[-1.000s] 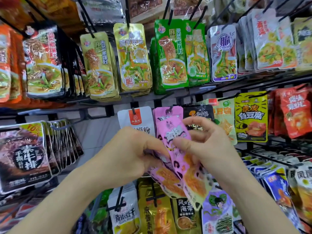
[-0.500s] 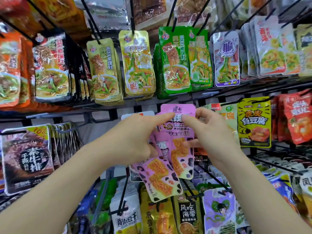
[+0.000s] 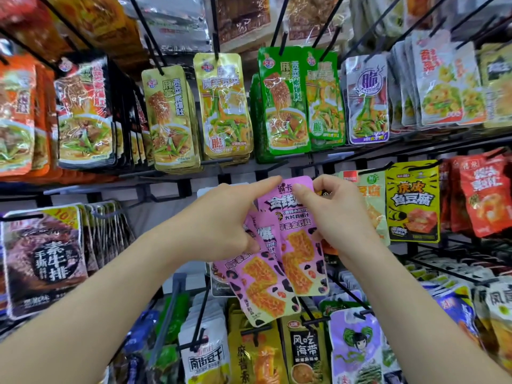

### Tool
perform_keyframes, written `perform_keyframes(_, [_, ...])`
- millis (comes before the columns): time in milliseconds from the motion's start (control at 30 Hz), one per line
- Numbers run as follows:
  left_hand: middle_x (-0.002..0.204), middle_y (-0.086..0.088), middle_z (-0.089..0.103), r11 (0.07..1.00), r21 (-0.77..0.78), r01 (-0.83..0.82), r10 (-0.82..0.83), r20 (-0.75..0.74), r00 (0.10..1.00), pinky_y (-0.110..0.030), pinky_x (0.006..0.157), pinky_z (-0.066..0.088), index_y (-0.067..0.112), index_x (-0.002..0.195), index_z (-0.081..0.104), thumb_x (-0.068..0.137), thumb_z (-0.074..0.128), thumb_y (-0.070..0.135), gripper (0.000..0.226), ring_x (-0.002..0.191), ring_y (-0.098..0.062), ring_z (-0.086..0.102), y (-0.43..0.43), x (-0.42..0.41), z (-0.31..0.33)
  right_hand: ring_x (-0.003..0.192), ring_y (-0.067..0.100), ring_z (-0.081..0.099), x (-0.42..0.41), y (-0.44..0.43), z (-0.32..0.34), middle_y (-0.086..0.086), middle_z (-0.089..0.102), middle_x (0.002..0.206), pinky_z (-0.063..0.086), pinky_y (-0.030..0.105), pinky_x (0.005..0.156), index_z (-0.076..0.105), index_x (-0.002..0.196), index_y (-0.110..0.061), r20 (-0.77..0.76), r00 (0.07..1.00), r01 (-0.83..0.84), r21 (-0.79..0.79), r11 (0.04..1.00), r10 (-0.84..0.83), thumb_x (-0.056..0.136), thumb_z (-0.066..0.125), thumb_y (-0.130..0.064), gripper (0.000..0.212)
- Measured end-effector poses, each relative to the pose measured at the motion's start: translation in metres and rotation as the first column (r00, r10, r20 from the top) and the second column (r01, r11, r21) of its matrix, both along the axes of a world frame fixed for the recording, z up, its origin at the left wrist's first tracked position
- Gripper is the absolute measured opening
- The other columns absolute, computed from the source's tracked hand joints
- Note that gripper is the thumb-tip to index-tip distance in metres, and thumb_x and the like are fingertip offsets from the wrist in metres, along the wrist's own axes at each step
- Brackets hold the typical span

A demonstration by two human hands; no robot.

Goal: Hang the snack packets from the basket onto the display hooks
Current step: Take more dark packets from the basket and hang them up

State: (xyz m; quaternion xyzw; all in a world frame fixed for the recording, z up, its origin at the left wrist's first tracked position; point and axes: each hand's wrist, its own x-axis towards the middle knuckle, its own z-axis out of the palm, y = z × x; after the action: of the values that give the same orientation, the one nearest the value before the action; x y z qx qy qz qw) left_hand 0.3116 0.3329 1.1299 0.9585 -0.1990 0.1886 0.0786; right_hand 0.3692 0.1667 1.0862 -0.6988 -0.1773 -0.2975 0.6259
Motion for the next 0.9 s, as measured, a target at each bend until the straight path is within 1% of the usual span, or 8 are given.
perform_keyframes(100, [0.122, 0.002, 0.058, 1.000, 0.010, -0.010, 0.010, 0.001, 1.000, -0.024, 0.071, 0.046, 0.046, 0.151, 0.008, 0.079, 0.079, 0.017, 0.105, 0.055, 0.003, 0.050, -0.001, 0.001, 0.002, 0.042, 0.018, 0.036, 0.004, 0.001, 0.001, -0.004, 0.035, 0.050, 0.033, 0.019, 0.035, 0.047, 0.068, -0.013, 0.015, 0.999, 0.035, 0.012, 0.999, -0.035, 0.090, 0.066, -0.033, 0.035])
perform_keyframes(267, [0.110, -0.011, 0.065, 0.999, 0.025, -0.022, 0.022, -0.010, 1.000, -0.038, 0.071, 0.055, 0.046, 0.151, 0.007, 0.079, 0.079, 0.017, 0.106, 0.050, 0.011, 0.051, -0.002, 0.006, 0.004, 0.045, 0.014, 0.031, 0.011, 0.001, 0.000, -0.011, 0.031, 0.041, 0.036, 0.034, 0.053, 0.045, 0.062, -0.018, 0.007, 0.998, 0.058, 0.027, 0.998, -0.058, 0.087, 0.067, -0.039, 0.039])
perform_keyframes(433, [0.107, -0.012, 0.068, 0.999, 0.021, -0.024, 0.025, -0.020, 0.999, -0.039, 0.067, 0.056, 0.044, 0.151, 0.009, 0.077, 0.079, 0.016, 0.106, 0.049, -0.002, 0.056, -0.002, 0.008, 0.004, 0.041, 0.008, 0.028, 0.009, 0.001, 0.004, -0.010, 0.031, 0.044, 0.027, 0.026, 0.048, 0.046, 0.062, -0.012, 0.031, 0.997, 0.075, -0.014, 0.997, -0.075, 0.086, 0.068, -0.032, 0.038])
perform_keyframes(533, [0.118, -0.002, 0.064, 1.000, 0.010, -0.004, 0.004, -0.039, 0.999, -0.027, 0.056, 0.054, 0.043, 0.151, 0.013, 0.076, 0.080, 0.015, 0.105, 0.050, 0.004, 0.055, -0.001, 0.008, 0.006, 0.041, 0.008, 0.027, 0.011, -0.001, 0.007, -0.010, 0.030, 0.044, 0.027, 0.025, 0.045, 0.041, 0.059, -0.017, 0.004, 0.998, 0.069, -0.067, 0.995, -0.069, 0.086, 0.068, -0.030, 0.040])
perform_keyframes(667, [0.134, 0.003, 0.053, 0.999, 0.042, -0.026, 0.029, -0.065, 0.997, -0.012, 0.055, 0.039, 0.040, 0.153, 0.009, 0.075, 0.082, 0.021, 0.108, 0.074, -0.004, 0.050, -0.002, 0.014, 0.005, 0.043, 0.010, 0.033, 0.019, -0.001, 0.005, -0.009, 0.034, 0.045, 0.029, 0.026, 0.048, 0.043, 0.059, -0.015, 0.040, 0.994, 0.104, -0.161, 0.982, -0.099, 0.087, 0.067, -0.033, 0.041])
perform_keyframes(733, [0.133, 0.003, 0.052, 0.998, 0.049, -0.034, 0.038, -0.072, 0.997, -0.020, 0.064, 0.047, 0.039, 0.152, 0.009, 0.074, 0.082, 0.023, 0.108, 0.094, -0.009, 0.055, -0.001, 0.019, 0.002, 0.049, 0.014, 0.045, 0.022, -0.002, 0.004, -0.008, 0.042, 0.046, 0.033, 0.029, 0.052, 0.047, 0.060, -0.018, 0.065, 0.987, 0.159, -0.227, 0.961, -0.148, 0.087, 0.067, -0.038, 0.039])
perform_keyframes(833, [0.135, 0.003, 0.052, 0.998, 0.046, -0.042, 0.046, -0.083, 0.996, -0.025, 0.075, 0.048, 0.037, 0.153, 0.012, 0.074, 0.082, 0.020, 0.107, 0.101, -0.013, 0.058, -0.001, 0.020, 0.003, 0.072, 0.017, 0.058, 0.021, 0.000, 0.004, -0.009, 0.059, 0.070, 0.039, 0.030, 0.061, 0.059, 0.086, -0.023, 0.131, 0.962, 0.270, -0.326, 0.906, -0.240, 0.087, 0.067, -0.042, 0.021])
perform_keyframes(900, [0.144, 0.003, 0.045, 0.996, 0.077, -0.054, 0.060, -0.067, 0.996, -0.024, 0.083, 0.044, 0.034, 0.153, 0.013, 0.074, 0.082, 0.021, 0.107, 0.118, -0.017, 0.052, -0.001, 0.021, 0.005, 0.084, 0.019, 0.059, 0.021, 0.002, 0.004, -0.006, 0.062, 0.084, 0.044, 0.031, 0.069, 0.057, 0.104, -0.022, 0.189, 0.938, 0.341, -0.350, 0.873, -0.291, 0.087, 0.068, -0.041, 0.027])
